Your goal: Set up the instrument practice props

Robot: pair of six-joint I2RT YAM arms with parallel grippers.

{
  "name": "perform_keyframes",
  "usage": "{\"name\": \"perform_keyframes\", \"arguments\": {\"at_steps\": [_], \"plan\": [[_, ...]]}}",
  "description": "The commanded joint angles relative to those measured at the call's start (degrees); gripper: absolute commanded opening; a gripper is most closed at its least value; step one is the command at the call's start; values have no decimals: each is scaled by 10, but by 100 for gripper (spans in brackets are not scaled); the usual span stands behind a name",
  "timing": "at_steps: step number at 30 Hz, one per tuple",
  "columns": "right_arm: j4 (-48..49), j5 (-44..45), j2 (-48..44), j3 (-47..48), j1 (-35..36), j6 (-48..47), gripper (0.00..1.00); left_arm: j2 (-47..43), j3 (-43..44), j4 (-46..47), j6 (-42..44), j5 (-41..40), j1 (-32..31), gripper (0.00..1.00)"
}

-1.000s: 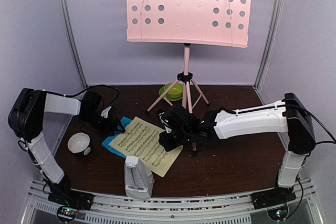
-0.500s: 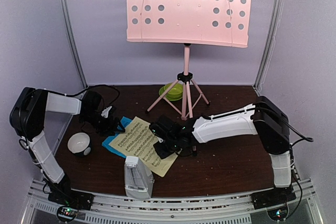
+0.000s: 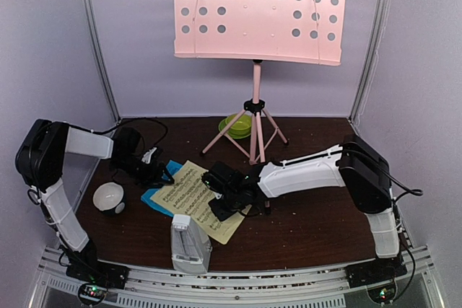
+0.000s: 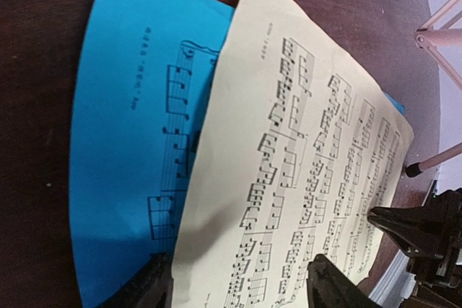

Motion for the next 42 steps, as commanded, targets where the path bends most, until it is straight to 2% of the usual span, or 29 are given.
{"name": "perform_keyframes", "arguments": {"at_steps": [1,12,18,23,29,32,35,42], "plan": [[-14,-13,34,2,0,-6,7,22,-7,6,6,32,-20,66],[-15,-12,32,9,0,-6,7,1,-33,115,-49,120,-28,63],[-12,-11,26,0,0,-6,7,-6,-31,119,-40,99,-28,69],[-12,-10,20,-5,0,-8,7,7,-14,165,-59,152,-28,61],[-6,-11,15,-14,0,-10,7,51,81,42,31,154,-27,67],[-6,-10,16,-14,0,-10,7,75,115,17,49,157,-27,69],[-6,-9,14,-15,-1,-10,7,86,134,-5,67,165,-26,64],[-3,-10,11,-15,-2,-9,7,82,121,-11,74,174,-27,58]]}}
